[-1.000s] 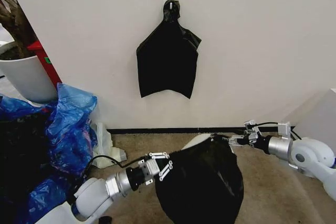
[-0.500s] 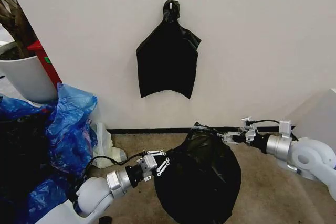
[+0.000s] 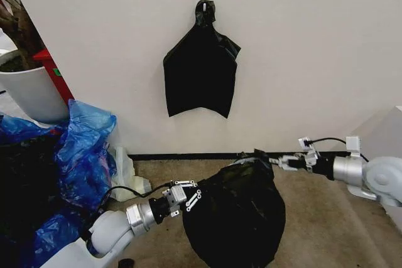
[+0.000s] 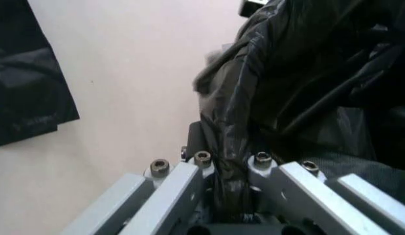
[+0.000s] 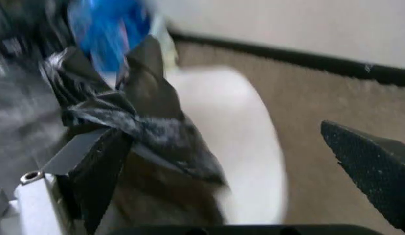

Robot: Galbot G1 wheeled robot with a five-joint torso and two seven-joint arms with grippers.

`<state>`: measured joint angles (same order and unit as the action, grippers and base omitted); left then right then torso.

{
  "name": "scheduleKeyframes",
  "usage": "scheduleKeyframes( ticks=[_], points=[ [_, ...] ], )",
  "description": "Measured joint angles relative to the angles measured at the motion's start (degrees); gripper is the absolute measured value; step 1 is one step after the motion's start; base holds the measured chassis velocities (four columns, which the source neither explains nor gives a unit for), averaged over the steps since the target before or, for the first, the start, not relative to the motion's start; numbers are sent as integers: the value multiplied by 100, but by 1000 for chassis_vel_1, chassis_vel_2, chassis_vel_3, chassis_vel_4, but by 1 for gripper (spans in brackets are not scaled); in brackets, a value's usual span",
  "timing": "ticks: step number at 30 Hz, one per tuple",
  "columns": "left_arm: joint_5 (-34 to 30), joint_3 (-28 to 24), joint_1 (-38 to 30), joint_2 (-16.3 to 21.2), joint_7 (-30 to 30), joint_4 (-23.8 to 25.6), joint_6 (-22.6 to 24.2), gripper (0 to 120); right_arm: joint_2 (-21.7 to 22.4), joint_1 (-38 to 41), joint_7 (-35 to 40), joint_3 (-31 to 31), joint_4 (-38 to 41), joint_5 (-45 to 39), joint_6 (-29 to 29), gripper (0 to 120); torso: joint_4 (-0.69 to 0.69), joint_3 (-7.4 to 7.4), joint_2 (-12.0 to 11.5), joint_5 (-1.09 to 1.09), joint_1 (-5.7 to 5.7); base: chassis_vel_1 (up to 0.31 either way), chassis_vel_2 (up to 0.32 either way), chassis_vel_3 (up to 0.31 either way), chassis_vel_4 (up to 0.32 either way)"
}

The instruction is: Place the garbage bag over the trash bin.

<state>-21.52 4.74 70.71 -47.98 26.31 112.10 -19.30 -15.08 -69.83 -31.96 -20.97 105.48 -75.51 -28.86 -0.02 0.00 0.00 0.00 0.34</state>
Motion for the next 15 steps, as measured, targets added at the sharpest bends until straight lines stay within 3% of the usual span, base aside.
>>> scheduleKeyframes(
  ticks=[7, 12, 15],
  points=[
    [-202, 29, -7, -51, 79, -5, 134, 0, 46, -151, -509, -106, -547, 291, 79, 100, 0, 0, 0, 1, 0, 0, 0, 0, 0],
    [-293, 30, -16, -72, 74, -16, 229, 0, 44, -276, -850, -257, -577, 247, 97, 100, 1, 0, 0, 0, 0, 0, 0, 0, 0],
    [-405, 38, -19, -109, -25, -17, 301, 0, -23, -443, -681, -441, -479, 173, 136, 100, 2, 0, 0, -1, 0, 0, 0, 0, 0]
  ],
)
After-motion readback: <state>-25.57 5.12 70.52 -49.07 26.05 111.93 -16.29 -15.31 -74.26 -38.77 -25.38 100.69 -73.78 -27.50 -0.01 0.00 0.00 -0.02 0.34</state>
